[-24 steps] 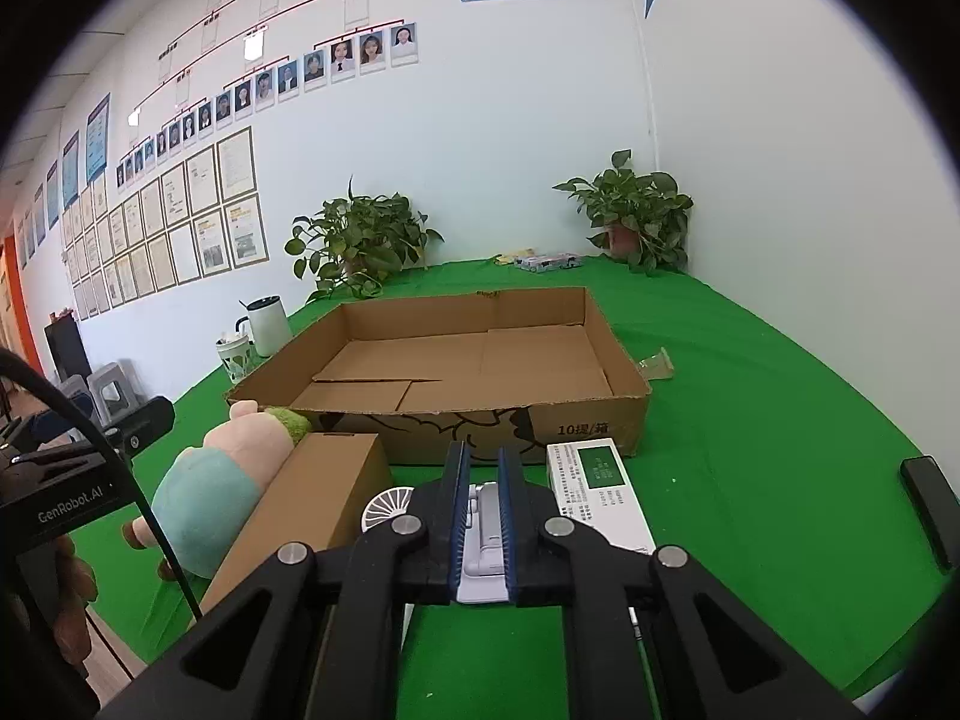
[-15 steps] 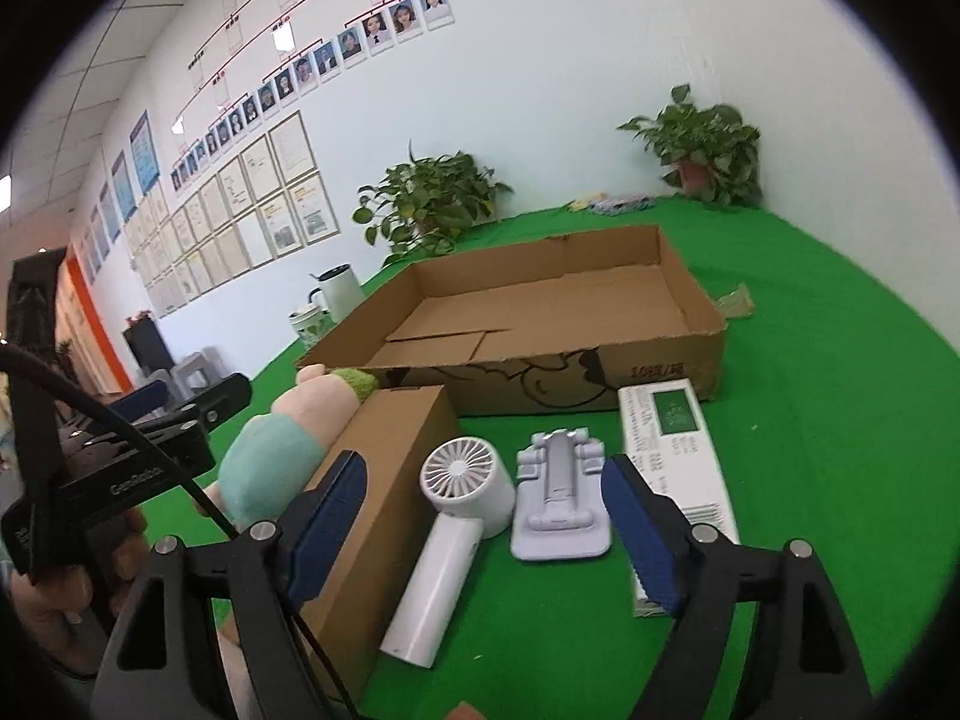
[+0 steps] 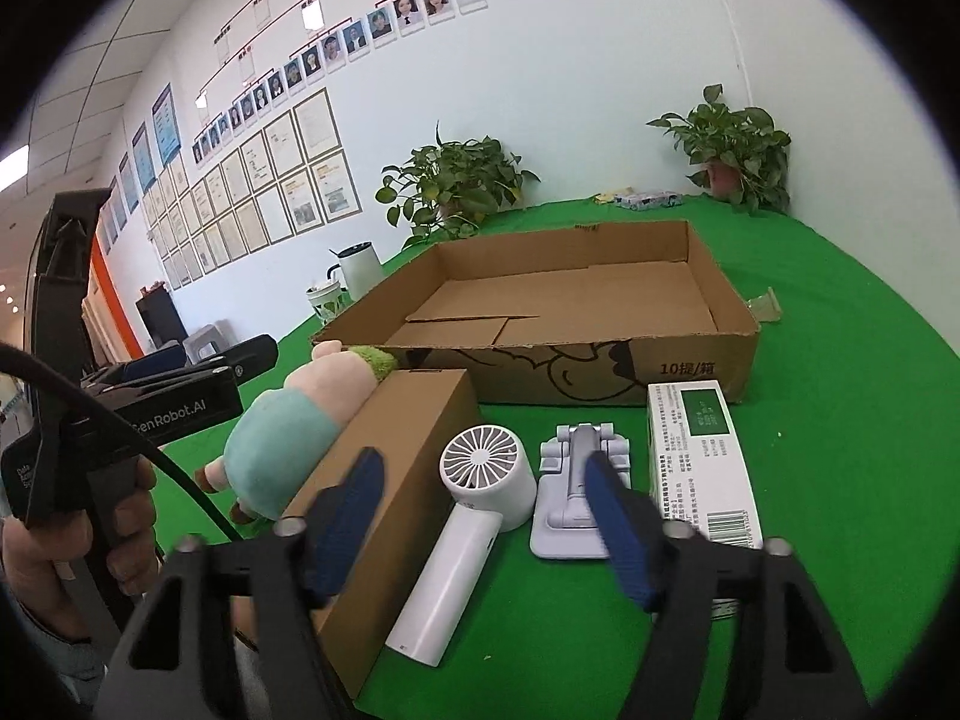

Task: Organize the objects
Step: 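Move the left gripper toward the plush pig toy and open it, then close the left gripper on the plush pig toy and lift it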

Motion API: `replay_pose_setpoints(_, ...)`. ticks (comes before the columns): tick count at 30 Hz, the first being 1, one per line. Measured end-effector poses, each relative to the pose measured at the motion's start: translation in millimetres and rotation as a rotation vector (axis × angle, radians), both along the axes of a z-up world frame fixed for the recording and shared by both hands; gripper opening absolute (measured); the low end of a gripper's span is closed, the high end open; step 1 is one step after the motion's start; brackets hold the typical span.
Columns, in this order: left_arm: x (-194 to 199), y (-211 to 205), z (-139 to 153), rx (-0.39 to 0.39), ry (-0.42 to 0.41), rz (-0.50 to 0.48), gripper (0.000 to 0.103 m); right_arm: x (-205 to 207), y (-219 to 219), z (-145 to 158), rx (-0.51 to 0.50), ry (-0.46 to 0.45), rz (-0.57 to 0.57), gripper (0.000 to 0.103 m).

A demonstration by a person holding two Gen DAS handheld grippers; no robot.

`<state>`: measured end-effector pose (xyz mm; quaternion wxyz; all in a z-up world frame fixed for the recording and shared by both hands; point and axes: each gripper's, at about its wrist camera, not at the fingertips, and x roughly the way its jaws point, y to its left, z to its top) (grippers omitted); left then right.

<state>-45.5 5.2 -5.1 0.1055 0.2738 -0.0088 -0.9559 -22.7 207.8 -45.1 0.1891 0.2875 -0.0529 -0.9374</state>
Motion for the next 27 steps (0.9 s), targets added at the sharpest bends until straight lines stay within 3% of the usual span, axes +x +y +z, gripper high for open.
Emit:
replay_pose_setpoints(1, -0.1, -0.7, -0.4, -0.006, 0.003, -0.016, 0.090, -1.2, -2.5, -0.4, 0.018, -0.006, -0.010, 0.008)
replay_pose_setpoints(3, -1.5, -1.8, -2.0, -0.025, -0.007, -0.042, 0.026, -1.9, -3.5, -0.6, 0.029, -0.006, -0.072, 0.004)
replay_pose_setpoints(4, -3.0, -4.4, -3.2, -0.016, -0.024, -0.069, 0.015, -2.0, -1.4, 0.5, -0.005, -0.009, -0.069, 0.004)
replay_pose_setpoints(5, -3.5, -8.6, -4.0, 0.011, -0.032, -0.094, 0.014, -3.1, 0.2, 1.7, -0.041, -0.023, -0.057, 0.004)
replay_pose_setpoints(6, -2.8, -12.6, -4.2, 0.033, -0.030, -0.110, 0.015, -5.2, 1.9, 3.9, -0.081, -0.039, -0.056, 0.004)
replay_pose_setpoints(7, -1.5, -17.2, -3.6, 0.052, -0.019, -0.119, 0.018, -7.5, 3.3, 5.8, -0.105, -0.050, -0.068, 0.019)
replay_pose_setpoints(8, -0.6, -21.5, -3.2, 0.063, -0.013, -0.124, 0.046, -10.7, 3.8, 7.6, -0.122, -0.064, -0.074, 0.056)
replay_pose_setpoints(9, -0.1, -26.1, -2.6, 0.068, -0.011, -0.123, 0.097, -14.0, 3.9, 9.0, -0.142, -0.073, -0.063, 0.076)
replay_pose_setpoints(10, 2.7, -32.4, -1.5, 0.076, 0.015, -0.114, 0.100, -16.4, 3.3, 10.9, -0.174, -0.073, -0.041, 0.093)
replay_pose_setpoints(12, 7.1, -45.3, 0.2, 0.083, 0.076, -0.091, 0.102, -18.1, 0.1, 15.9, -0.207, -0.074, -0.009, 0.094)
replay_pose_setpoints(17, 1.1, -75.2, -5.6, 0.119, 0.049, -0.092, 0.102, -23.7, -26.3, 24.9, -0.127, -0.091, 0.053, 0.098)
replay_pose_setpoints(22, -6.6, -91.3, -28.4, 0.199, -0.064, -0.178, 0.102, -23.0, -53.5, 34.4, -0.102, -0.083, 0.184, 0.098)
replay_pose_setpoints(27, -15.7, -91.1, -51.8, 0.212, -0.127, -0.236, 0.102, -15.8, -74.9, 43.1, -0.064, -0.042, 0.327, 0.099)
